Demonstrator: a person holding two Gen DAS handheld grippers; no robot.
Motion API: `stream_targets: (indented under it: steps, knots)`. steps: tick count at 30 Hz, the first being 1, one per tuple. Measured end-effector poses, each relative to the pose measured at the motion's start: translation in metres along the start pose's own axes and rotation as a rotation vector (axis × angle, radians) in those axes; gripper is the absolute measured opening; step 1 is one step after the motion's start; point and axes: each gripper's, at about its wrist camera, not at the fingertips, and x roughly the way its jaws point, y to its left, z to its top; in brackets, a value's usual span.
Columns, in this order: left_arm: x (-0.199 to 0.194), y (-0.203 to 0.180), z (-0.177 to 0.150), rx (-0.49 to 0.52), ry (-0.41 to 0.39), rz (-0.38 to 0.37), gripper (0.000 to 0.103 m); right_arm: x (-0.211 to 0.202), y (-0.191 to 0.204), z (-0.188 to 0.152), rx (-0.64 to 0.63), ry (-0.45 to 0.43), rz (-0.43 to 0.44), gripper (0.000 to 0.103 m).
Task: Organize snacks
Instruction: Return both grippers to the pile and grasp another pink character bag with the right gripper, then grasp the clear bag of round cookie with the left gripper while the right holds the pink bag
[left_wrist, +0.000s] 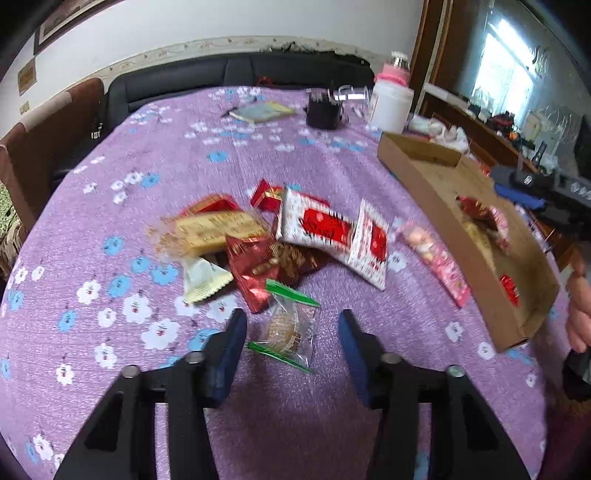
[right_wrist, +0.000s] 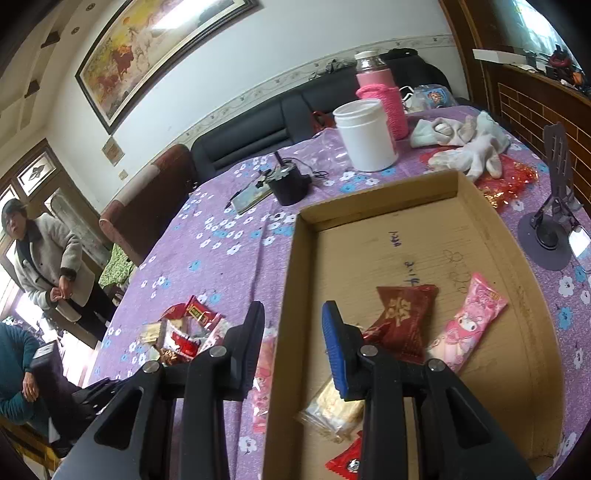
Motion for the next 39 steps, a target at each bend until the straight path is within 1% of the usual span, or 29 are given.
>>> stream_targets:
  steps: [1, 6, 9, 10, 13, 17, 18, 20, 25, 26, 27, 28, 29, 32, 33, 36, 38, 39]
  knots:
    - [0.005, -0.002, 0.000, 0.004, 0.012, 0.009, 0.033, 0.001, 0.003, -0.001, -0.011, 0.004, 0.006, 0.031]
    - [0.010, -0.013, 0.000, 0.036, -0.010, 0.043, 0.030, 0.009, 0.030, -0.012, -0.111, 0.044, 0.038, 0.031]
    - [0.009, -0.012, -0.001, 0.033, -0.019, 0.042, 0.030, 0.019, 0.051, -0.024, -0.214, 0.092, 0.016, 0.031]
    - [0.006, -0.011, -0.003, 0.029, -0.016, 0.036, 0.030, 0.022, 0.060, -0.029, -0.262, 0.108, 0.006, 0.031]
    - [-0.005, -0.005, -0.012, 0.025, -0.024, 0.034, 0.030, 0.031, 0.077, -0.040, -0.354, 0.147, -0.024, 0.031]
    - [-0.013, 0.005, -0.019, 0.019, -0.040, 0.039, 0.030, 0.052, 0.088, -0.050, -0.427, 0.214, -0.115, 0.031]
    - [-0.013, 0.008, -0.019, 0.011, -0.038, 0.037, 0.030, 0.057, 0.092, -0.052, -0.447, 0.232, -0.160, 0.031]
    - [-0.013, 0.013, -0.019, -0.009, -0.041, 0.020, 0.030, 0.063, 0.095, -0.052, -0.470, 0.240, -0.226, 0.031]
    - [-0.017, 0.012, -0.018, -0.009, -0.060, -0.004, 0.030, 0.088, 0.099, -0.055, -0.545, 0.309, -0.357, 0.031]
    - [-0.017, 0.012, -0.018, -0.009, -0.063, -0.004, 0.030, 0.095, 0.098, -0.057, -0.565, 0.340, -0.376, 0.028]
    - [-0.018, 0.011, -0.018, -0.008, -0.068, -0.005, 0.030, 0.097, 0.099, -0.058, -0.579, 0.334, -0.389, 0.025]
    - [-0.018, 0.011, -0.018, -0.009, -0.072, -0.008, 0.030, 0.097, 0.099, -0.060, -0.588, 0.330, -0.399, 0.024]
    - [-0.019, 0.012, -0.018, -0.012, -0.075, -0.010, 0.030, 0.096, 0.100, -0.060, -0.583, 0.336, -0.383, 0.020]
    - [-0.020, 0.018, -0.019, -0.030, -0.078, -0.015, 0.030, 0.082, 0.105, -0.062, -0.498, 0.336, -0.248, 0.019]
    - [-0.021, 0.020, -0.019, -0.037, -0.079, -0.016, 0.030, 0.076, 0.111, -0.066, -0.485, 0.334, -0.222, 0.019]
    - [-0.023, 0.029, -0.019, -0.060, -0.086, 0.003, 0.030, 0.067, 0.132, -0.081, -0.521, 0.317, -0.217, 0.019]
    - [-0.024, 0.034, -0.019, -0.075, -0.091, 0.010, 0.030, 0.057, 0.152, -0.092, -0.585, 0.253, -0.262, 0.019]
    - [-0.023, 0.038, -0.020, -0.085, -0.090, 0.009, 0.030, 0.049, 0.162, -0.097, -0.630, 0.207, -0.299, 0.019]
